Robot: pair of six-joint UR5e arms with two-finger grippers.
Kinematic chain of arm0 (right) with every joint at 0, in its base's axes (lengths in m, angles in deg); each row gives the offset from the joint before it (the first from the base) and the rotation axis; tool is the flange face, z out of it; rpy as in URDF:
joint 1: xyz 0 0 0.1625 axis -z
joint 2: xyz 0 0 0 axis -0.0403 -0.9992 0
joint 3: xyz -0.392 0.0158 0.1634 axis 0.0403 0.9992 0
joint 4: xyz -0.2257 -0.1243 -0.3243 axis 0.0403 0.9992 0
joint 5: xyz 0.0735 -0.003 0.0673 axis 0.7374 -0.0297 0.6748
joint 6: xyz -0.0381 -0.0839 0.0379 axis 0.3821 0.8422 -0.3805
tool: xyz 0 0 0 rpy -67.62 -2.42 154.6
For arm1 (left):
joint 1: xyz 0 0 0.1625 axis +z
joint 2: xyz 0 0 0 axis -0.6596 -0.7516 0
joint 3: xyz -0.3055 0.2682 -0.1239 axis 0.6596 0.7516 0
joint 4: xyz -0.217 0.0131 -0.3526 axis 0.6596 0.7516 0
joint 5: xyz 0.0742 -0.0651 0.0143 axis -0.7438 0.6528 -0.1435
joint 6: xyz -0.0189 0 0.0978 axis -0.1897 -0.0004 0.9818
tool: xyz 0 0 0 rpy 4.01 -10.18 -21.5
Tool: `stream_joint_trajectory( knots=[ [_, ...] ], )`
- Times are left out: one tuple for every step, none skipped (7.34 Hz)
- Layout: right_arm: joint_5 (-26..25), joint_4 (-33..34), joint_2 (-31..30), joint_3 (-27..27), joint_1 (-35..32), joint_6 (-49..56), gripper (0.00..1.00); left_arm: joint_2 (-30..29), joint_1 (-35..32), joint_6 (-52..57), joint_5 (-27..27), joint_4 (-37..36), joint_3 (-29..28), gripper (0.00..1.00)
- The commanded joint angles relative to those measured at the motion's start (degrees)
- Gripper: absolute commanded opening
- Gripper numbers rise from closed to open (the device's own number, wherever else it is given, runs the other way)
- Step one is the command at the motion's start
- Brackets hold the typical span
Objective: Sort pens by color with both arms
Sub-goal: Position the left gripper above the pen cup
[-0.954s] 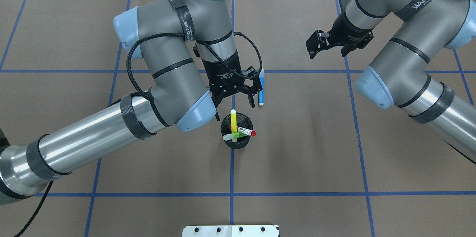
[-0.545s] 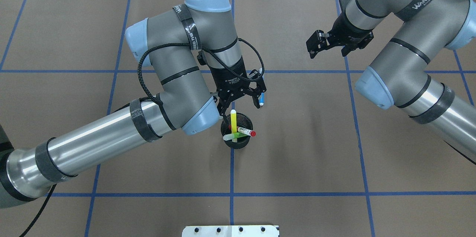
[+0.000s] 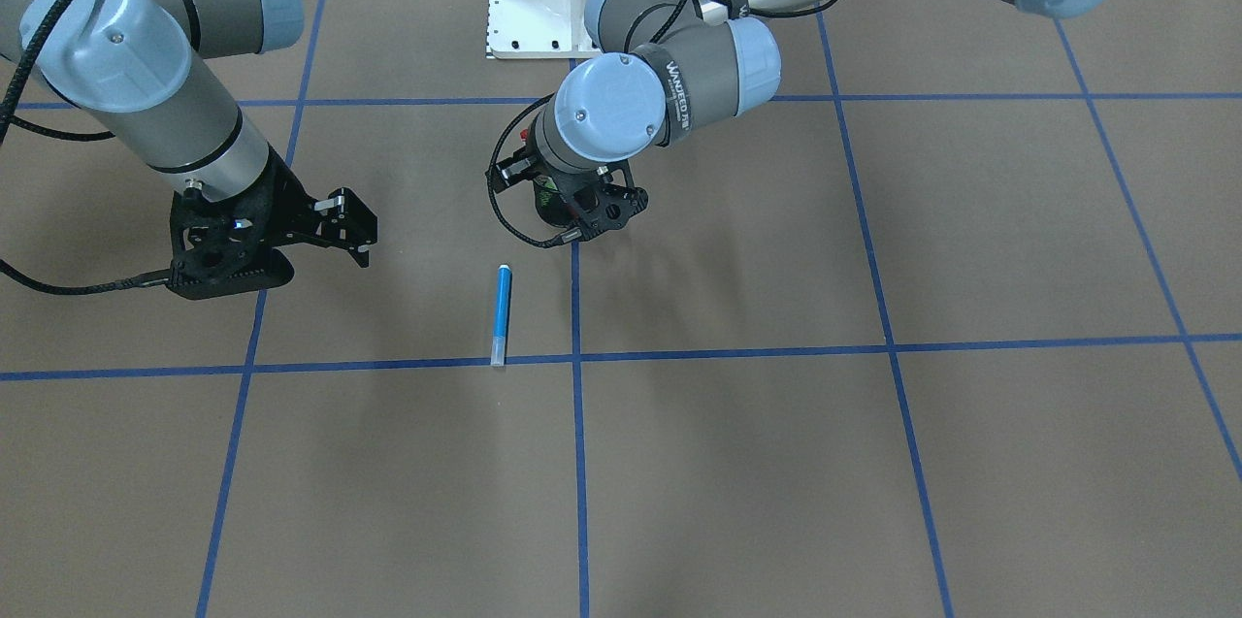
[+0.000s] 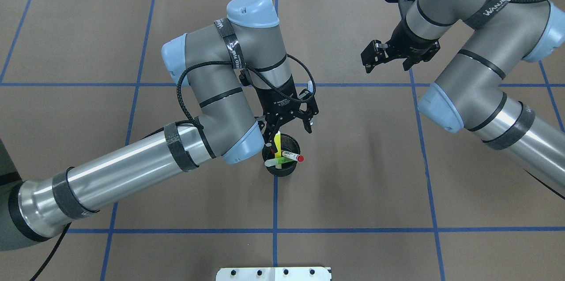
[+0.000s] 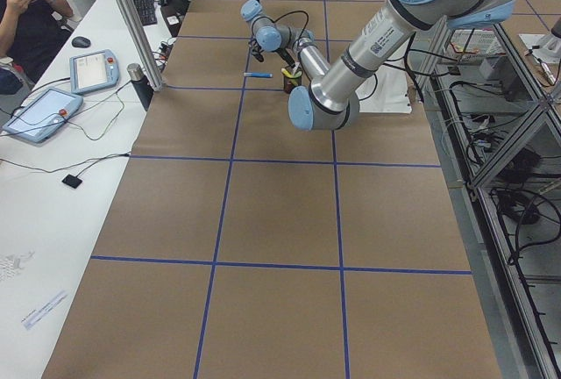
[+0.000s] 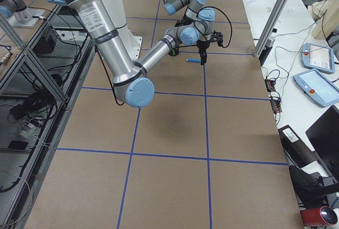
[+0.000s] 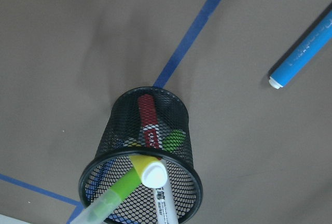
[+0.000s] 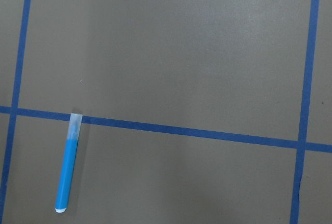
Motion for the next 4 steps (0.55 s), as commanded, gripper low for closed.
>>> stream_joint_trajectory(
  knots=[
    [0.0, 0.0, 0.0, 0.1, 0.2, -0.1, 0.99, -0.2, 1.5, -1.5, 0.0, 0.1, -0.1, 0.95],
    [0.0, -0.1, 0.1, 0.4, 0.4, -0.2, 0.99, -0.8, 1.8, -1.8, 0.0, 0.1, -0.1, 0.94],
    [-0.1, -0.1, 0.1, 0.4, 0.6, -0.2, 0.99, -0.8, 1.9, -2.0, 0.0, 0.1, -0.3, 0.90],
    [-0.1, -0.1, 0.1, 0.4, 0.6, -0.2, 0.99, -0.8, 2.1, -1.9, 0.0, 0.2, -1.1, 0.87]
  ],
)
